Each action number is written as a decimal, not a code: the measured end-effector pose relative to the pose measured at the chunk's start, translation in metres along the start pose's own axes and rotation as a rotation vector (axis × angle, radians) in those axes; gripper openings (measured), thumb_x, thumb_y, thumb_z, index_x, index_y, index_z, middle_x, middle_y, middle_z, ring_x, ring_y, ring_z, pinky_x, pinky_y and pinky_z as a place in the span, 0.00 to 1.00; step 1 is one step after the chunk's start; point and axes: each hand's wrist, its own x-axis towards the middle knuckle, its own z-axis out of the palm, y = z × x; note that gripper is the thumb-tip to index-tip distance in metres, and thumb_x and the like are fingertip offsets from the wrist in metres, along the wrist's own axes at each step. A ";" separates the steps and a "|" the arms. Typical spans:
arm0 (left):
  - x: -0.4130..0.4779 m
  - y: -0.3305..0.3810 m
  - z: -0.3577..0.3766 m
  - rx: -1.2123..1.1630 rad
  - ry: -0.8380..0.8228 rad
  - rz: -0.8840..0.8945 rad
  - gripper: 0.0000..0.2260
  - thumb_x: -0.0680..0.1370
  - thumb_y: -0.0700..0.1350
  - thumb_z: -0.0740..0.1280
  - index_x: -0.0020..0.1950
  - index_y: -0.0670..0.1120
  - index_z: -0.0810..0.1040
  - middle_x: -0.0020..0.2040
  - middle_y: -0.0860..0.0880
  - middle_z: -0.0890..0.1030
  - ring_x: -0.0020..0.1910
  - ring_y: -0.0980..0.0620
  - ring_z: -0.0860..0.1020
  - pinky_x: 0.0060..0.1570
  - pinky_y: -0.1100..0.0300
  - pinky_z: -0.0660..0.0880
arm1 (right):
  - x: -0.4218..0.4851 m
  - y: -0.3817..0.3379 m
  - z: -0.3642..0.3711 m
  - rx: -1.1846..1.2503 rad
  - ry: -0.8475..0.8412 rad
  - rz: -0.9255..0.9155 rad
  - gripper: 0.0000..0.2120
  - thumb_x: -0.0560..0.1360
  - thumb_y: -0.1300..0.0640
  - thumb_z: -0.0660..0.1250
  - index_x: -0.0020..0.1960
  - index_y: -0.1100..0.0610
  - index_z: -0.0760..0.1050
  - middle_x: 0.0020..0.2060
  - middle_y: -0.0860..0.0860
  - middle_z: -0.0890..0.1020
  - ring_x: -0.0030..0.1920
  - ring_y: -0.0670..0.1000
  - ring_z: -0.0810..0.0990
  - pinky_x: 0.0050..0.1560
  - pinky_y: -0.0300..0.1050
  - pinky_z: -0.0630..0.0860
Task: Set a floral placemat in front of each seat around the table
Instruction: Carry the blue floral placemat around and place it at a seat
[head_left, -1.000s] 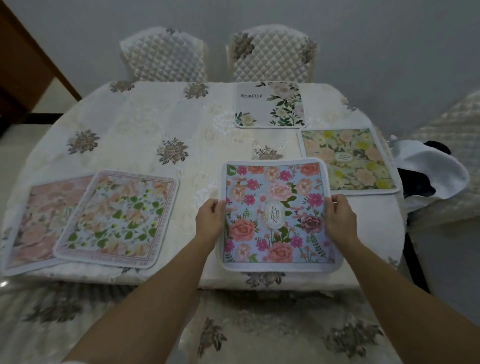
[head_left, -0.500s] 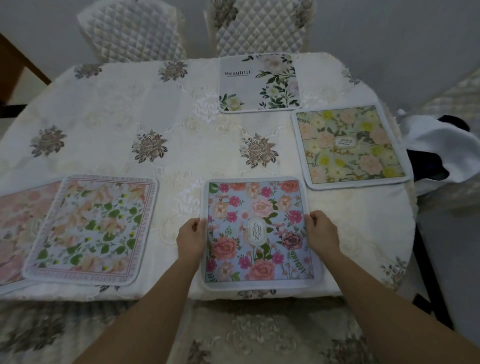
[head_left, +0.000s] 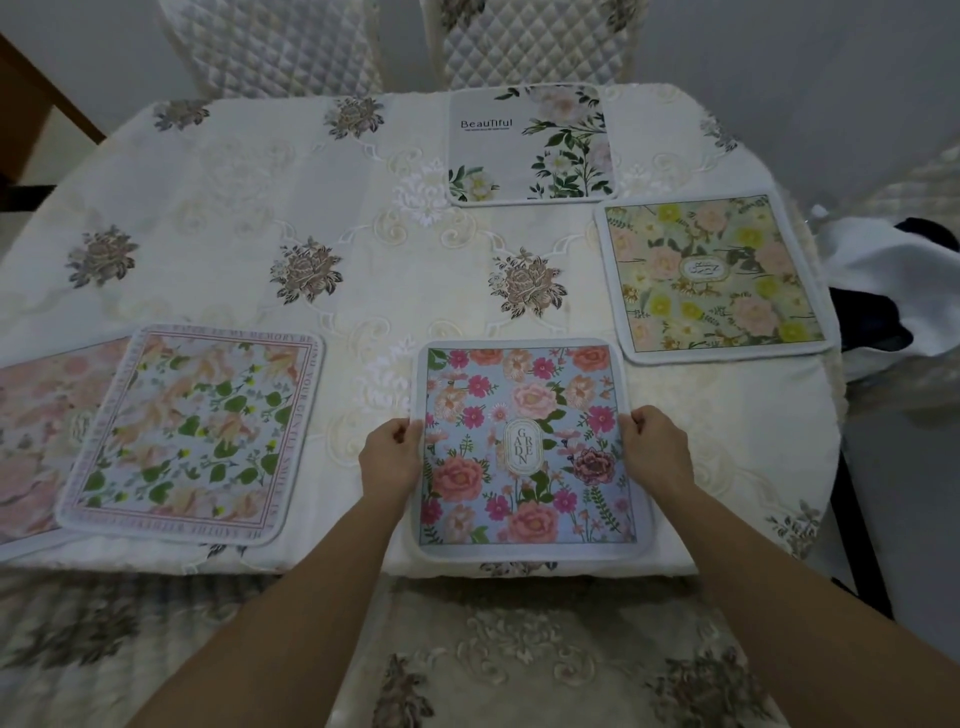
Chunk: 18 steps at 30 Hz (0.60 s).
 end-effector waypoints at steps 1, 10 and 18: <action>-0.001 0.000 0.000 -0.004 0.003 -0.002 0.11 0.82 0.49 0.63 0.50 0.46 0.82 0.42 0.50 0.83 0.42 0.51 0.81 0.39 0.58 0.76 | 0.000 0.001 0.000 0.005 0.001 0.000 0.12 0.81 0.50 0.58 0.48 0.58 0.73 0.39 0.54 0.78 0.39 0.54 0.76 0.38 0.46 0.69; -0.006 0.006 -0.002 0.152 0.070 0.023 0.12 0.80 0.47 0.66 0.60 0.42 0.77 0.49 0.49 0.79 0.48 0.49 0.78 0.47 0.55 0.75 | -0.014 0.003 -0.004 -0.238 0.182 -0.158 0.10 0.80 0.50 0.59 0.53 0.58 0.70 0.45 0.54 0.74 0.40 0.55 0.75 0.35 0.48 0.72; -0.017 0.006 0.038 0.811 0.018 0.623 0.22 0.80 0.52 0.59 0.73 0.47 0.64 0.74 0.44 0.65 0.72 0.45 0.64 0.68 0.46 0.66 | -0.030 -0.028 0.045 -0.455 0.150 -0.654 0.20 0.79 0.52 0.59 0.68 0.60 0.67 0.67 0.58 0.70 0.67 0.58 0.69 0.65 0.56 0.71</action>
